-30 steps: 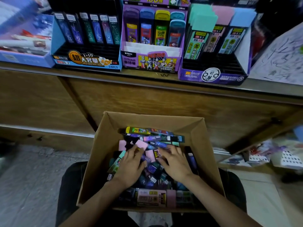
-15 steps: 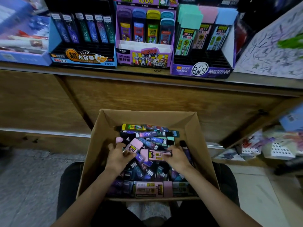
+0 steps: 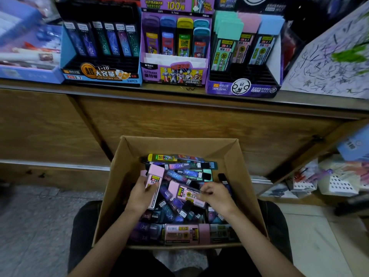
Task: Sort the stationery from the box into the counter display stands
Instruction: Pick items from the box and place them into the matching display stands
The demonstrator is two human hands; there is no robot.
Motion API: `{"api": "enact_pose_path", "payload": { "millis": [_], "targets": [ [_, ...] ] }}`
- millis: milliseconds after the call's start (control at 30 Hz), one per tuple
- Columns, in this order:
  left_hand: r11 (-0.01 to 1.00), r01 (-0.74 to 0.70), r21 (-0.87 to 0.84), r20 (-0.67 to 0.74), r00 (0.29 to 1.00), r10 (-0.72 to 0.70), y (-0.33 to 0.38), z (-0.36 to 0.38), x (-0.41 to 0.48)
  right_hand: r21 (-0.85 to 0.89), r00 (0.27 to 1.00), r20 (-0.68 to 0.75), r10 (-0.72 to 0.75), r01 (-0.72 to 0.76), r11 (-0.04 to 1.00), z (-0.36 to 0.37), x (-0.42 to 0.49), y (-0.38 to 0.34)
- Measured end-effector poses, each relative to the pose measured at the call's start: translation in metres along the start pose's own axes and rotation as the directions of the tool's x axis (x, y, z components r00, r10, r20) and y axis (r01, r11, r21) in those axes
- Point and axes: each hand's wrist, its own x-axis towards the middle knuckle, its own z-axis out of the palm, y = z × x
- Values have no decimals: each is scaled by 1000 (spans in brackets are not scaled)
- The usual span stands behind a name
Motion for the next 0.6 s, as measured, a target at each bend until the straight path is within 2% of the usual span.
{"api": "enact_pose_path", "payload": {
  "millis": [100, 167, 233, 300, 433, 500, 600],
  "targets": [
    [970, 20, -242, -32, 999, -28, 8, -1, -3, 232, 995, -91, 43, -21, 973, -9, -5, -5],
    [929, 49, -368, -11, 998, -57, 13, 0, -5, 393, 984, -154, 86, -19, 919, -12, -8, -13],
    [884, 64, -462, 65, 997, -38, 17, 1, -10, 573, 982, -135, 131, -31, 819, -8, -11, -25],
    [839, 69, -539, 139, 990, 8, 21, 3, -13, 666, 991, -59, 120, -51, 744, 4, -15, -38],
    [771, 53, -635, 155, 986, 61, 31, 9, -17, 608, 1000, -11, 22, -11, 794, 40, -23, -56],
    [773, 30, -634, 112, 992, 53, 32, 8, -16, 487, 997, -19, -77, 76, 870, 49, -22, -57],
    [778, 6, -628, 74, 996, 53, 28, -1, -13, 273, 984, 71, -164, 139, 952, 44, -16, -52]
  ]
}}
